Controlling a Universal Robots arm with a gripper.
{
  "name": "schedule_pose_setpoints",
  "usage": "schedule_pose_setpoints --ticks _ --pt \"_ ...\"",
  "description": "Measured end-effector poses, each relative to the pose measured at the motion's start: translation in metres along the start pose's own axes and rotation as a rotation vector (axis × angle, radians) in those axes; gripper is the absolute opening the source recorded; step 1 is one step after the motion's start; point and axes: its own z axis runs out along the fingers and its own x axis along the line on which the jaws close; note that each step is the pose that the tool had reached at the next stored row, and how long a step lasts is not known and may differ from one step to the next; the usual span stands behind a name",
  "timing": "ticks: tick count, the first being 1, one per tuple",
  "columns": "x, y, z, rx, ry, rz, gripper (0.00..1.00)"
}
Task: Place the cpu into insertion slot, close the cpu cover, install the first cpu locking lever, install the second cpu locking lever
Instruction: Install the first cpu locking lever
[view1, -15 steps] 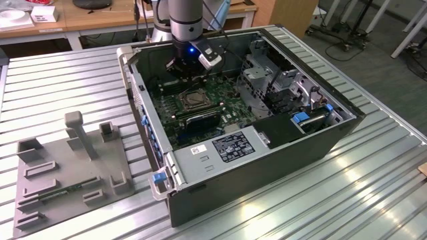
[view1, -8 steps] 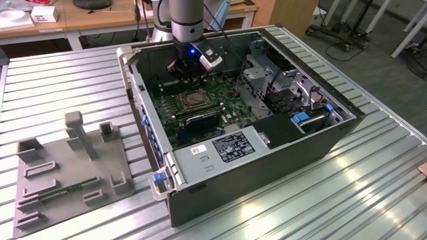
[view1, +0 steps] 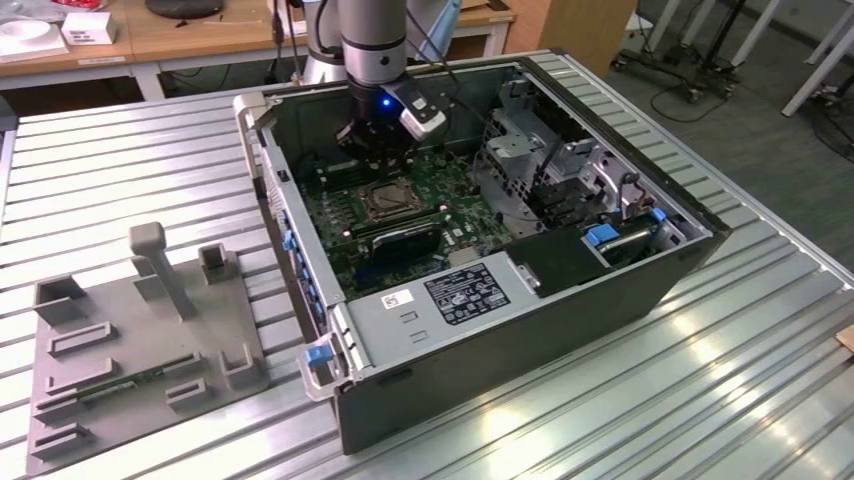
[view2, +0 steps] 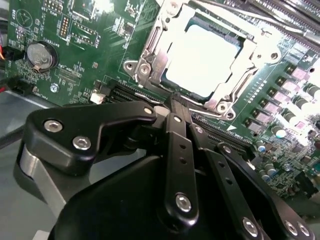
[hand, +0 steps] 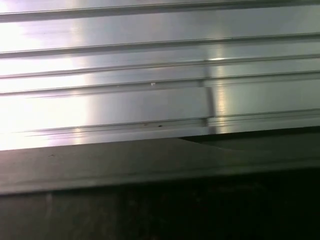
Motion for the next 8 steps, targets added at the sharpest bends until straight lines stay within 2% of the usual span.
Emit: schedule_pose_setpoints --ticks 8 --pt "0.0000 0.0002 -0.0006 -0.0009 0.0001 0.000 0.11"
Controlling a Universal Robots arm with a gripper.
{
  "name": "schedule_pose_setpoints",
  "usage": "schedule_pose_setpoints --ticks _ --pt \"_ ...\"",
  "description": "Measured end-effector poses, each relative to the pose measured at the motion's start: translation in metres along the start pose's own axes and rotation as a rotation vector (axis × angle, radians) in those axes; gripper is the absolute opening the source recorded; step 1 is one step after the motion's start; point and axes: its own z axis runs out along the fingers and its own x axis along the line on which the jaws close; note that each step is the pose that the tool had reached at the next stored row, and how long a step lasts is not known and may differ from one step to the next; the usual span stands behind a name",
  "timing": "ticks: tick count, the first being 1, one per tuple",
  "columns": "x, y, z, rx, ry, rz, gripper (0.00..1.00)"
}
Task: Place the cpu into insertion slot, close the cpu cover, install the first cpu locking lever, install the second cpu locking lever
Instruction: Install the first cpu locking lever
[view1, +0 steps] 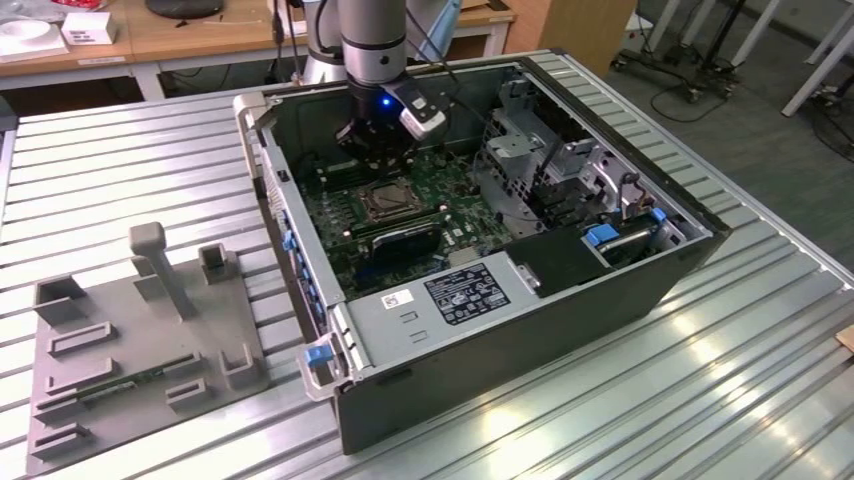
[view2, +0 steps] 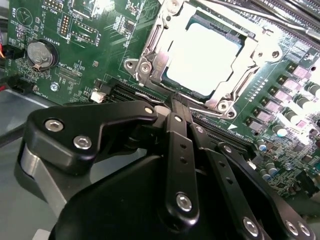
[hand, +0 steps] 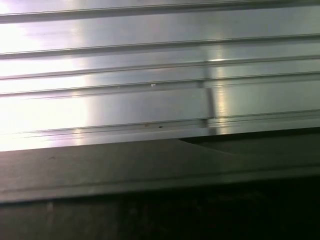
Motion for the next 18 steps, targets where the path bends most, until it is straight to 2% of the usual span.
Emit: schedule_pose_setpoints --ticks 6,9,13,18 --pt "-0.0005 0.0001 -0.0046 -0.0015 0.0000 0.000 0.11" --pt "-0.0006 0.0002 -0.0067 -0.0044 0.0002 0.000 0.11" --pt "-0.0006 0.0002 -0.0070 -0.0074 0.0001 0.001 0.11" --pt "0.0002 0.0002 -0.0072 -0.0077 -0.0021 0.001 0.11"
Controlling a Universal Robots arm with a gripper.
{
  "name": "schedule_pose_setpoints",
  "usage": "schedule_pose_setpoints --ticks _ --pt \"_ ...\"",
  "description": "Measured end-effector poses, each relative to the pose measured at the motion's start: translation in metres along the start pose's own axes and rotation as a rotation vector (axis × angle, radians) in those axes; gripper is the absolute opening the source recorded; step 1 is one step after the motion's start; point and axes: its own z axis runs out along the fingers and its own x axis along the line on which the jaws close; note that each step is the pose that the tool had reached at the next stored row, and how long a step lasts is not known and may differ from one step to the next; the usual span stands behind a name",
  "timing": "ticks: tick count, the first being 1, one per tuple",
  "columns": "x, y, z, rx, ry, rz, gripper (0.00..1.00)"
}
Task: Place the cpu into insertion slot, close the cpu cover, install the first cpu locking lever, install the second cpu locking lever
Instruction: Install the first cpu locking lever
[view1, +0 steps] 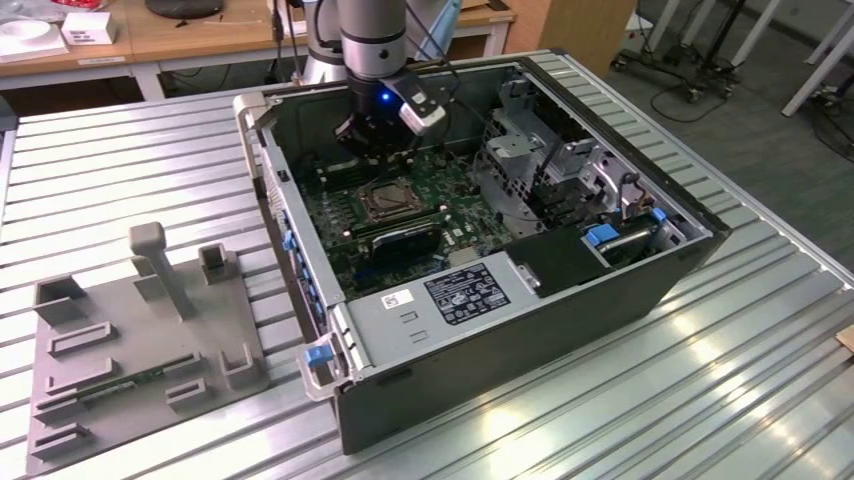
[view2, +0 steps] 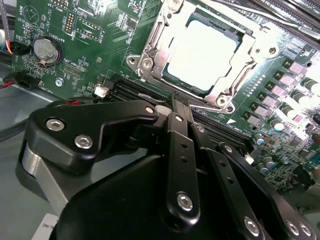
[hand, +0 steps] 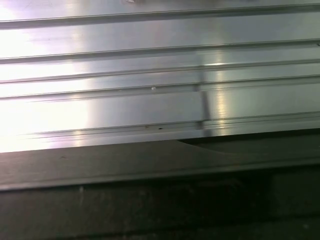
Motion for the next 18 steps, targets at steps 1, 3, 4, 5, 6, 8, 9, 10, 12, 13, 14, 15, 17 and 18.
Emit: schedule_pose_setpoints --ticks 1,3,4,5,6,8,9,10,12,13,14,15,17,18 --pt "0.0003 0.0000 0.0000 -0.0002 -0.0008 0.000 0.11" --pt "0.0009 0.0001 -0.0001 -0.0009 -0.0027 0.000 0.11" --pt "0.0013 0.0001 -0.0001 -0.0013 -0.0036 0.000 0.11" --pt "0.0017 0.0001 -0.0001 -0.0017 -0.0046 0.000 0.11" --pt "0.0021 0.0001 -0.0002 -0.0022 -0.0056 0.000 0.11" --pt "0.0029 0.0002 -0.0001 -0.0032 -0.0081 0.000 0.11" --pt "0.0032 0.0003 -0.0002 -0.0033 -0.0090 0.000 0.11" --pt "0.0035 0.0002 -0.0002 -0.0032 -0.0095 0.000 0.11" --pt "0.0037 0.0002 -0.0003 -0.0033 -0.0100 0.000 0.11" --pt "0.0038 0.0002 -0.0003 -0.0034 -0.0102 0.000 0.11" --pt "0.0040 0.0002 -0.0003 -0.0037 -0.0105 0.000 0.11" --pt "0.0041 0.0004 -0.0003 -0.0045 -0.0111 0.000 0.11" --pt "0.0044 0.0009 -0.0003 -0.0064 -0.0124 0.000 0.11" --pt "0.0046 0.0012 -0.0004 -0.0073 -0.0131 0.000 0.11"
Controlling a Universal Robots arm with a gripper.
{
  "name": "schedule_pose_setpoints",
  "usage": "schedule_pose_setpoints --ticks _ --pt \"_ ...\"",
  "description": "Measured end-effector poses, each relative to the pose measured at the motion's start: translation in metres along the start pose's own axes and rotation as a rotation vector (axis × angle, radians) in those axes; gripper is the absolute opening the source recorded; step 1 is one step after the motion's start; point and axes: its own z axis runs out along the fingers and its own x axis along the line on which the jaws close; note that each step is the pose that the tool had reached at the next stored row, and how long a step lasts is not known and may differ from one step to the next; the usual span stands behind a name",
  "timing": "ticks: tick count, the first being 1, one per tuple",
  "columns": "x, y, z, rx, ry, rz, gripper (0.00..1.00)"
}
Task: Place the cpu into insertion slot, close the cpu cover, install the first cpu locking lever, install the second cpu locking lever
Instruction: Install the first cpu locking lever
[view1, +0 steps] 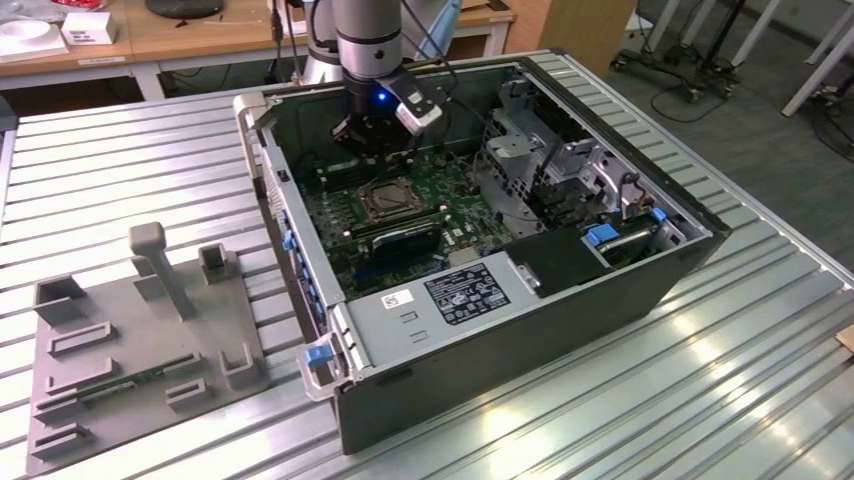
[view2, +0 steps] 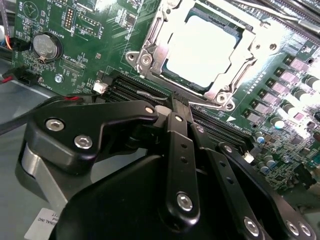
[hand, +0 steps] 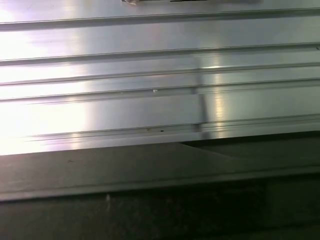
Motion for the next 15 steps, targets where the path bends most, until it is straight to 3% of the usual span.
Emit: schedule_pose_setpoints --ticks 9,15 --pt "0.0009 0.0012 0.0000 -0.0186 -0.0055 0.002 0.11" --pt "0.0012 0.0012 0.0000 -0.0237 -0.0068 0.002 0.11"
